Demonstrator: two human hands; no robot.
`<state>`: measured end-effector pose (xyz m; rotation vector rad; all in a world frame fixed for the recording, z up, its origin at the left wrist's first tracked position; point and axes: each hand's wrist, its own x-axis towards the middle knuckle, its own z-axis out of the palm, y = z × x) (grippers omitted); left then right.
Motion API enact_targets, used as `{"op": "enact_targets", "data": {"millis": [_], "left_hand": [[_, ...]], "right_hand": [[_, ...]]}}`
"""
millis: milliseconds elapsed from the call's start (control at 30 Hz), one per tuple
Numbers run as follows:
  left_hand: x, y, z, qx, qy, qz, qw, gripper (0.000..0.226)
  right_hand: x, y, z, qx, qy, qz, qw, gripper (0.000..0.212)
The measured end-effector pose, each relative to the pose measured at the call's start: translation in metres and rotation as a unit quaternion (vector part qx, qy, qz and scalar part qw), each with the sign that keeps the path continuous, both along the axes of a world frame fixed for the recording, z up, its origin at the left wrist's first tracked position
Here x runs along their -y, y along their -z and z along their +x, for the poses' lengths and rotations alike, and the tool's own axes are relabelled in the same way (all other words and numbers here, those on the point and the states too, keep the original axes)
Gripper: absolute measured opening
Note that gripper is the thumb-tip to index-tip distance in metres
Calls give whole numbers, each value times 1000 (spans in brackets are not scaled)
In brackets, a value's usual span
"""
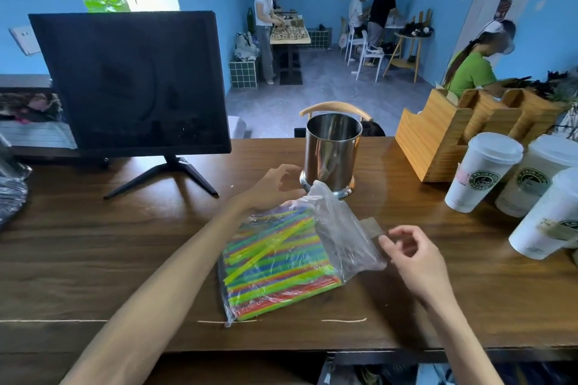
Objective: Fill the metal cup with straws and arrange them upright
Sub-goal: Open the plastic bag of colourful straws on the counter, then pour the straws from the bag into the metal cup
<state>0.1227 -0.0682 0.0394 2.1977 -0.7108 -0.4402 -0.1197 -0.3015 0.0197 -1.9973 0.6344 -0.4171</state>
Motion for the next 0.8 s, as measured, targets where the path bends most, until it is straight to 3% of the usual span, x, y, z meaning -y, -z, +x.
{"op": "enact_targets", "data": {"millis": [33,100,167,333,433,533,667,800], "left_hand": [[-13,4,5,-15,-11,31,999,78],[-35,13,12,-40,-16,121,992,106],[-48,20,14,-51,-10,195,979,118],[-51,28,15,-45,-24,230,972,113],[-48,20,6,-55,-14,234,971,96],[-49,19,3,-75,-16,223,972,74],[-48,13,0,-109,12,215,970,73],[-41,0,-13,-125,22,261,957,78]], "right_hand": [[-7,2,-8,6,20,39,999,11],[-26,7,-20,-37,-8,206,978,17],[-46,10,-26,-111,-50,389,913,28],[-64,8,-21,-184,-97,554,806,59],[-73,4,-21,-199,-120,613,755,68],[-83,3,-18,-172,-87,624,757,74],[-92,-1,-17,-100,-16,611,785,74],[-95,-7,-20,-88,-2,636,766,82]]}}
